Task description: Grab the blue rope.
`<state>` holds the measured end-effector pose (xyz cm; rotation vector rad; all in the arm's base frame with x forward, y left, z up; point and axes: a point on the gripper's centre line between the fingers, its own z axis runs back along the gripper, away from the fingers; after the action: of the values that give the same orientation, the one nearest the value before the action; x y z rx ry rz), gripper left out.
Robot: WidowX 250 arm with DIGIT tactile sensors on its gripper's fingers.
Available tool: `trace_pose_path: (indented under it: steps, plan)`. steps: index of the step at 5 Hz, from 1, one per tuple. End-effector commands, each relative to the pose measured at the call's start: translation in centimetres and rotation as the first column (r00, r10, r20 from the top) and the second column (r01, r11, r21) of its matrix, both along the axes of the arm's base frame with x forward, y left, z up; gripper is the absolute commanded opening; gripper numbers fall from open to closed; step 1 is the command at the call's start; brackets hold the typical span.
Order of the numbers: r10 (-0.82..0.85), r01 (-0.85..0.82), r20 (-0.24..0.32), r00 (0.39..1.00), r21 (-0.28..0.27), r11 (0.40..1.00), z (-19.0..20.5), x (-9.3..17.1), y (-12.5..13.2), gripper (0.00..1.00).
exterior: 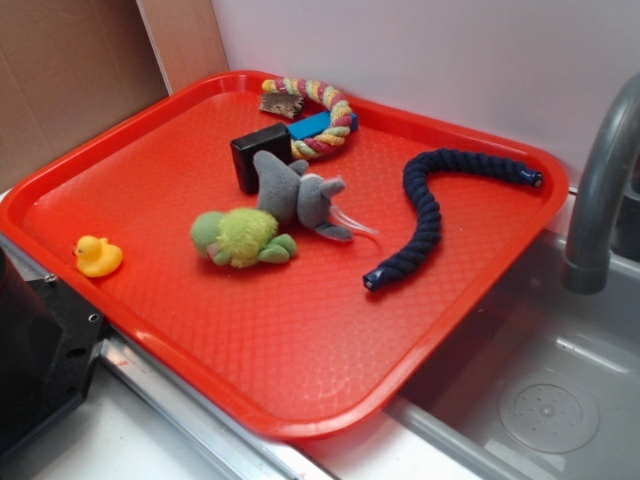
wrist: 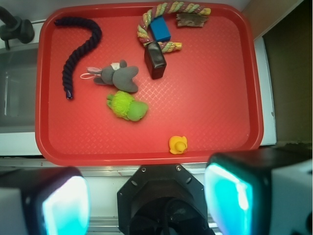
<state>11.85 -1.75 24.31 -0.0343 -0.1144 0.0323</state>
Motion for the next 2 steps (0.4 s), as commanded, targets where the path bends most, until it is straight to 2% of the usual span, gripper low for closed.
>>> trace_pose_path:
  steps: [1,2]
  plan:
    - [0.000,0.000,0.000,1.000,0.000,1.000,0.0,0.0,0.0,1.00]
    - [-0.067,0.064,0.024,0.997,0.118,0.991,-5.0,5.0,1.6,1.00]
